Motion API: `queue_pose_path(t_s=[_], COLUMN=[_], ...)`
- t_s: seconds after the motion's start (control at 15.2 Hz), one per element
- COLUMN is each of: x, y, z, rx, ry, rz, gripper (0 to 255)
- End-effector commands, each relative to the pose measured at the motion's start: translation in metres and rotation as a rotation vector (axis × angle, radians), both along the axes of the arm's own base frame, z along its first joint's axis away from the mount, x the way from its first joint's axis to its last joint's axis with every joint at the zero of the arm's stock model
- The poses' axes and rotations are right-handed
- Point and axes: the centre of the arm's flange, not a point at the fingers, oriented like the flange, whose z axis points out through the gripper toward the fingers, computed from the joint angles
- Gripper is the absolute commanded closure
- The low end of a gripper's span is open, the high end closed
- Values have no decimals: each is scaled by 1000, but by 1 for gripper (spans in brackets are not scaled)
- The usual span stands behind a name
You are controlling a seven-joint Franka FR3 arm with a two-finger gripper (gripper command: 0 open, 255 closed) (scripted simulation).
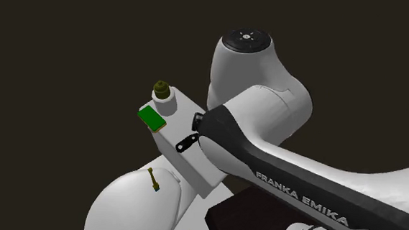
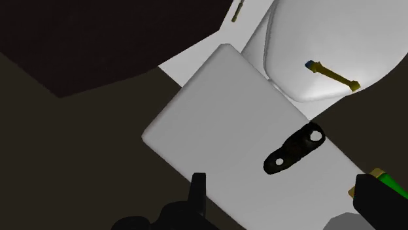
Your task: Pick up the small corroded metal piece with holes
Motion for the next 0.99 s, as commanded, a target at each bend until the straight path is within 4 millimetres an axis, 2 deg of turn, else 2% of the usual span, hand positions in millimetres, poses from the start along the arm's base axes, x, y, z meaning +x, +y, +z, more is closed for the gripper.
queue_pose_path(t_s=[0.0,0.46,0.92], x=[12,62,117], y=[11,43,60], z=[-19,-94,-171], rx=[-1,-9,-18], ry=[9,42,76], rz=[-84,-354,-625], gripper=[0,0,0])
